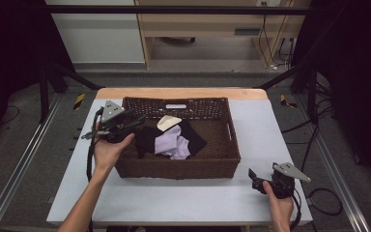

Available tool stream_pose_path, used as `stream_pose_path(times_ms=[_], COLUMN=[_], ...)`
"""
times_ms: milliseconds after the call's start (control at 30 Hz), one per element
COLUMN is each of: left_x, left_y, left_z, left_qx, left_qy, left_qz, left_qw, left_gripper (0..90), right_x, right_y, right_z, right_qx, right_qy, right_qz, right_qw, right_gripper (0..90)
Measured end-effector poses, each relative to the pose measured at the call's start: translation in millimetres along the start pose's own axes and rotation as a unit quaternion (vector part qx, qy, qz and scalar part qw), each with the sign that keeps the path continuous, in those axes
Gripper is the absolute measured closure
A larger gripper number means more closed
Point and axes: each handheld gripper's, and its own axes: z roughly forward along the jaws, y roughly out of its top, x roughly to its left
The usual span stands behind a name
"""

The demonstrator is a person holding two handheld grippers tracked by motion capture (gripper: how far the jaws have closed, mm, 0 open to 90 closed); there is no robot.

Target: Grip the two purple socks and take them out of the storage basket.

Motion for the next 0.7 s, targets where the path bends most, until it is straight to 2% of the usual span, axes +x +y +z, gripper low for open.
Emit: stream_pose_path(times_ms=[133, 267, 367, 600, 700], left_x=[-6.2, -12.5, -18.8, -28.4, -33.1], left_y=[8.9, 10.3, 7.1, -1.3, -5.4], left_z=[17.2, 29.5, 43.4, 65.7, 73.7], left_qx=[0.006, 0.014, 0.032, 0.064, 0.079], left_qy=[-0.002, -0.004, -0.008, -0.01, -0.019], left_qz=[0.003, 0.008, 0.016, 0.019, 0.02], left_qw=[1.0, 0.9999, 0.9993, 0.9977, 0.9965], left_gripper=[51.7, 52.3, 52.2, 52.2, 52.2], right_x=[0.0, -0.2, -0.1, 0.2, 0.2], right_y=[-0.1, -0.1, -0.1, 0.0, 0.0], right_z=[0.0, -0.1, 0.1, 0.1, 0.1], right_qx=[-0.001, -0.001, -0.001, 0.001, 0.001], right_qy=[-0.002, -0.001, -0.001, 0.0, 0.0], right_qz=[-0.001, -0.001, -0.001, -0.001, -0.001], right_qw=[1.0, 1.0, 1.0, 1.0, 1.0], right_gripper=[4.8, 4.9, 4.9, 5.0, 5.0])
